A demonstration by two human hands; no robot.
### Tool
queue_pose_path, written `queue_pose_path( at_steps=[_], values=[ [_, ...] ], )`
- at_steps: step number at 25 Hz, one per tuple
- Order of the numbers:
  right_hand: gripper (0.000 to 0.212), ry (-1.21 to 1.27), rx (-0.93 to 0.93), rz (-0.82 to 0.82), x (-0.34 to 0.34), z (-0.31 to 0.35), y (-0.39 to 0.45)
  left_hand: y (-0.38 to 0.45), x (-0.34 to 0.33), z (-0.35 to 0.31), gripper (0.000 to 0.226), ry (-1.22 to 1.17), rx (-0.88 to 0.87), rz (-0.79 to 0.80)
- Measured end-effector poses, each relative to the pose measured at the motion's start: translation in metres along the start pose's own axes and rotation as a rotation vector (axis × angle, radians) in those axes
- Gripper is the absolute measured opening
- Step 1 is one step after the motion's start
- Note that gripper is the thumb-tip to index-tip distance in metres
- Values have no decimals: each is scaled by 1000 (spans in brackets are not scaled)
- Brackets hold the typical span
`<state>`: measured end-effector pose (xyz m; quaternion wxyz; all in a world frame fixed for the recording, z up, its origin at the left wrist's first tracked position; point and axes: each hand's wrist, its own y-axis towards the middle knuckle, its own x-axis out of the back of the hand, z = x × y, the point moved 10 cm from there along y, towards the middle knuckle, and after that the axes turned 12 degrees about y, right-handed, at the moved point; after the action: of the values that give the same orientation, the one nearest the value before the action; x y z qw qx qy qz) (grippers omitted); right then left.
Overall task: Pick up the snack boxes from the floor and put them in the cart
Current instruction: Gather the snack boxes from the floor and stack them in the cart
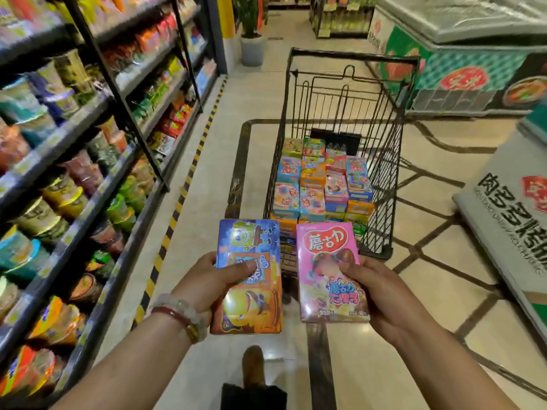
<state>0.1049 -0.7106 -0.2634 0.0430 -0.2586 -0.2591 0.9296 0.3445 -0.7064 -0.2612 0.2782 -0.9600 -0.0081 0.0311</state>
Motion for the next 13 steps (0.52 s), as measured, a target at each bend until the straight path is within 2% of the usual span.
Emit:
queue_pose_path(
  at_steps=[3,8,9,13],
  values=[
    [26,15,11,-75,-1,16,41,59,-10,-32,52,12,-26,77],
    [23,64,37,-175,-5,43,99,154,-15,-68,75,73,17,136],
    [23,75,41,-191,-4,46,110,171,-18,-72,71,97,25,140],
    [26,117,28,-284,14,51,154,226,-33,-74,32,199,85,118]
  ],
)
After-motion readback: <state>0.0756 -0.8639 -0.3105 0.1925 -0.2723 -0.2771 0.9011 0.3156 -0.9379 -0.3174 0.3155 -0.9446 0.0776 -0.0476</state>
